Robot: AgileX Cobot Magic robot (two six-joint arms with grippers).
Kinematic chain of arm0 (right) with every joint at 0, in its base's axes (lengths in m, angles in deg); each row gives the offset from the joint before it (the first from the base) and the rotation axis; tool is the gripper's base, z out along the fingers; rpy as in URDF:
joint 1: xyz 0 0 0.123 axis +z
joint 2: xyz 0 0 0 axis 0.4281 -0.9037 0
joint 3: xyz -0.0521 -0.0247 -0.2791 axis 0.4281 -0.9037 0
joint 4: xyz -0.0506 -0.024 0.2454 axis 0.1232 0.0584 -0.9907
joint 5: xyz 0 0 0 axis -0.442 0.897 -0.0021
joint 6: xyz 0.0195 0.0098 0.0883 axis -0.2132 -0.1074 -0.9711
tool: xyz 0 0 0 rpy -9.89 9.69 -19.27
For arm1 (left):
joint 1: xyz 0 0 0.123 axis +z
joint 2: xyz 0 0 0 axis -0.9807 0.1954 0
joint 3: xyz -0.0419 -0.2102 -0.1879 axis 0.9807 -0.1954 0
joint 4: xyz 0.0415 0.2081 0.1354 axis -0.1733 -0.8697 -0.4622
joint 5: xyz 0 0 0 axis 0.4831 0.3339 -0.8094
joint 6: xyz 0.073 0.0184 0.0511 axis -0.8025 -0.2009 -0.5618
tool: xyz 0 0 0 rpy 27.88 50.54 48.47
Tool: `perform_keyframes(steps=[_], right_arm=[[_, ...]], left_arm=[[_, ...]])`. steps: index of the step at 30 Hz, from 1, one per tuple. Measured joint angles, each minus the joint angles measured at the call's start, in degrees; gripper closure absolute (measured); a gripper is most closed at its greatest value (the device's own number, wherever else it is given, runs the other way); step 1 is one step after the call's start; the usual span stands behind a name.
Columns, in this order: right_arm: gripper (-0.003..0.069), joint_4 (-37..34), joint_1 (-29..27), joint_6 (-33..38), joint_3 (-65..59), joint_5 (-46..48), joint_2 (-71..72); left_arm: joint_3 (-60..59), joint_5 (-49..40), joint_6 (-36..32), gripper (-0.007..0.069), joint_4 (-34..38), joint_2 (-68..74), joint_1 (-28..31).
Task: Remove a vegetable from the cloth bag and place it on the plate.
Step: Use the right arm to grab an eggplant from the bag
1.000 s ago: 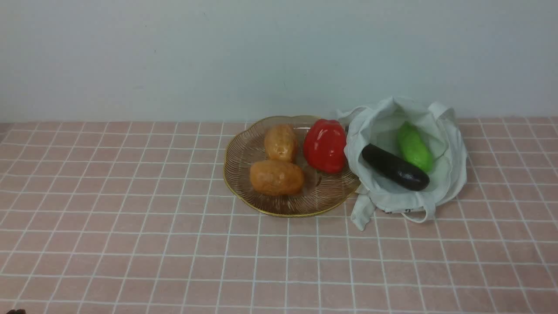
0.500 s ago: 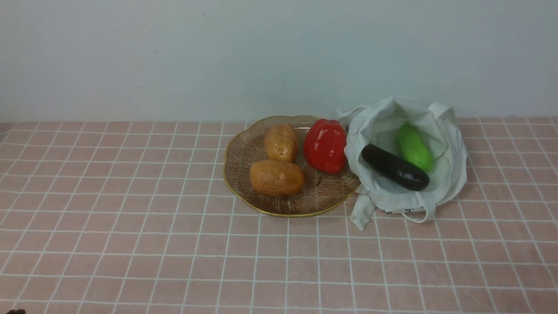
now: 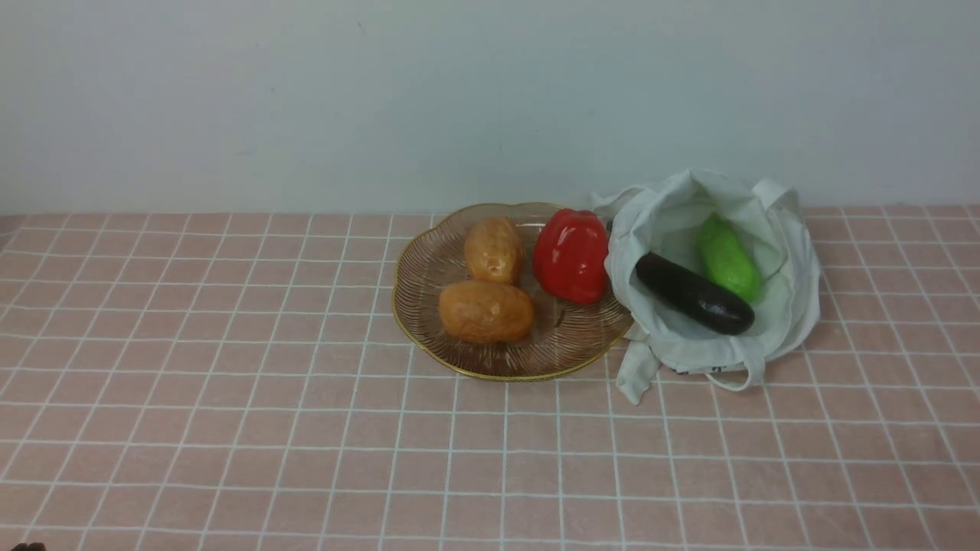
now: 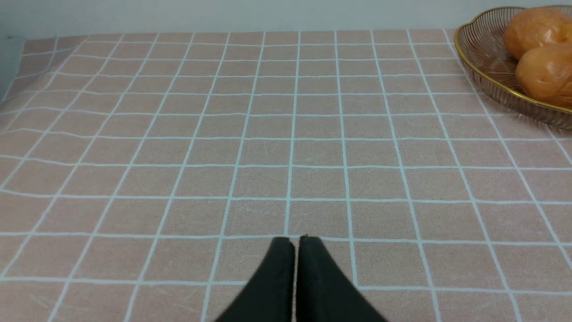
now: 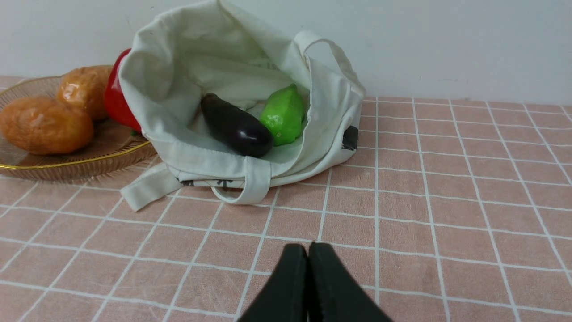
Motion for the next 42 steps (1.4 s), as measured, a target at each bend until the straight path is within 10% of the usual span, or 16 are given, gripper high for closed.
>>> perform_keyframes(steps=[17, 31, 42], right_arm=[[0.0674, -0.60, 0.00, -0.16, 0.00, 0.00, 0.00], [0.0674, -45.11, 0.00, -11.70, -0.20, -3.95, 0.00], [0.0674, -41.35, 0.11, 5.33, 14.67, -5.01, -5.45]], left_arm=[[0.00, 0.00, 0.00, 0.0629, 0.00, 0.00, 0.00], [0.00, 0.00, 0.00, 0.0629, 0.00, 0.00, 0.00], [0.00, 0.00, 0.00, 0.0629, 0.00, 0.00, 0.00]])
